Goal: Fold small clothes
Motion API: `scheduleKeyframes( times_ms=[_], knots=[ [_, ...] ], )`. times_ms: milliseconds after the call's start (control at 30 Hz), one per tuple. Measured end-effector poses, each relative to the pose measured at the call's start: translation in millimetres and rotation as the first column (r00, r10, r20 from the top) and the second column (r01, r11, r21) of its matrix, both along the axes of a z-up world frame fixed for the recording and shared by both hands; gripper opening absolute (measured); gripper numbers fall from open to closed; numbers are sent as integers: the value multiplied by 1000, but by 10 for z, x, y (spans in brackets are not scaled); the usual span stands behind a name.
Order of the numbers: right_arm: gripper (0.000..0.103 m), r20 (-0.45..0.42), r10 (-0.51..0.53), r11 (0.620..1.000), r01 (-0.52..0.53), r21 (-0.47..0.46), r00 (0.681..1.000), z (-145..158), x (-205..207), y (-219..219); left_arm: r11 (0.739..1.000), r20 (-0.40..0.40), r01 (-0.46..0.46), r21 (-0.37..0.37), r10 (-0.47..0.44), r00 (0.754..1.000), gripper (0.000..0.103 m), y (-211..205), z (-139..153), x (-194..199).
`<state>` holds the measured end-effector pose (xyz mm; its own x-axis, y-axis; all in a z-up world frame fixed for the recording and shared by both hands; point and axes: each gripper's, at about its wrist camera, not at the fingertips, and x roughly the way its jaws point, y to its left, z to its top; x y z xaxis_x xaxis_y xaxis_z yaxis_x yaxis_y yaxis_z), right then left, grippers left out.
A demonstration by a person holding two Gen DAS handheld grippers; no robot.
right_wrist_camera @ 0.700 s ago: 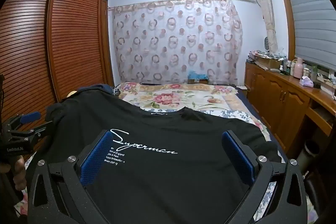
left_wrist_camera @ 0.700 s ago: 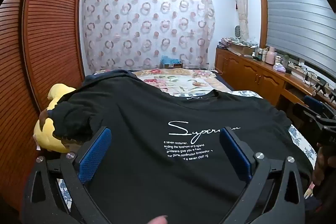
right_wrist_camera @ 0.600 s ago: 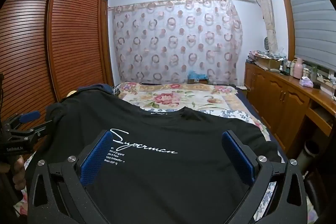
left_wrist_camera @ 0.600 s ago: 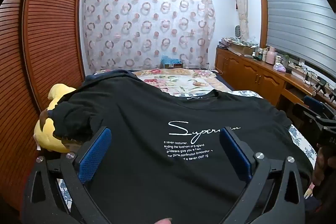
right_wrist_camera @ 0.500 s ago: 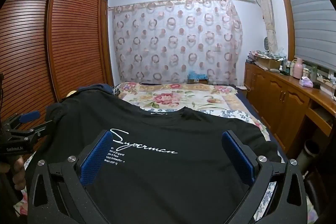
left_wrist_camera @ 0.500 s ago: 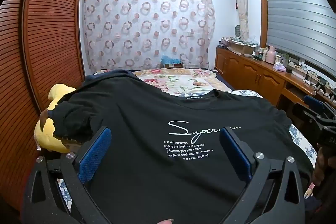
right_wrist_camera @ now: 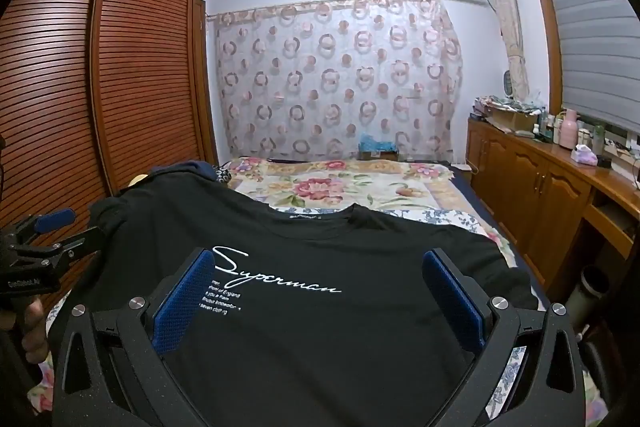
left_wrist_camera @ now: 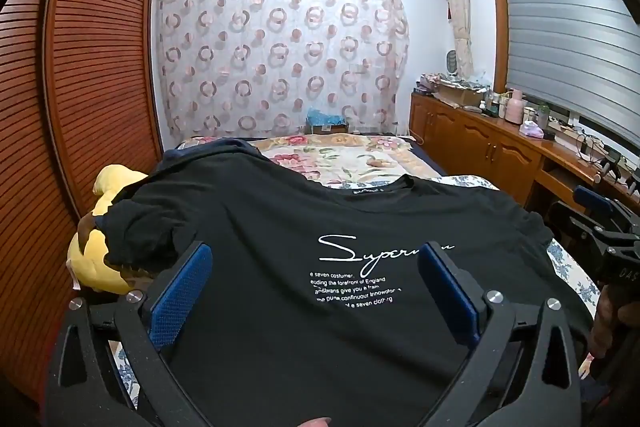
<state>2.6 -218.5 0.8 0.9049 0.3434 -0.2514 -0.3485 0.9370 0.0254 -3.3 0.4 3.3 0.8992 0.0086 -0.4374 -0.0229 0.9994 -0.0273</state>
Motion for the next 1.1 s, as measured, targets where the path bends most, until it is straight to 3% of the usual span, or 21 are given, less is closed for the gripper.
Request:
scheduleKeyframes(
  times_ms=[1100],
  knots=[
    [103,-1,0,1000,0,10,1000,-31,1,-39,1000,0,-8,9,8,1000,103,40,14,11]
  ],
)
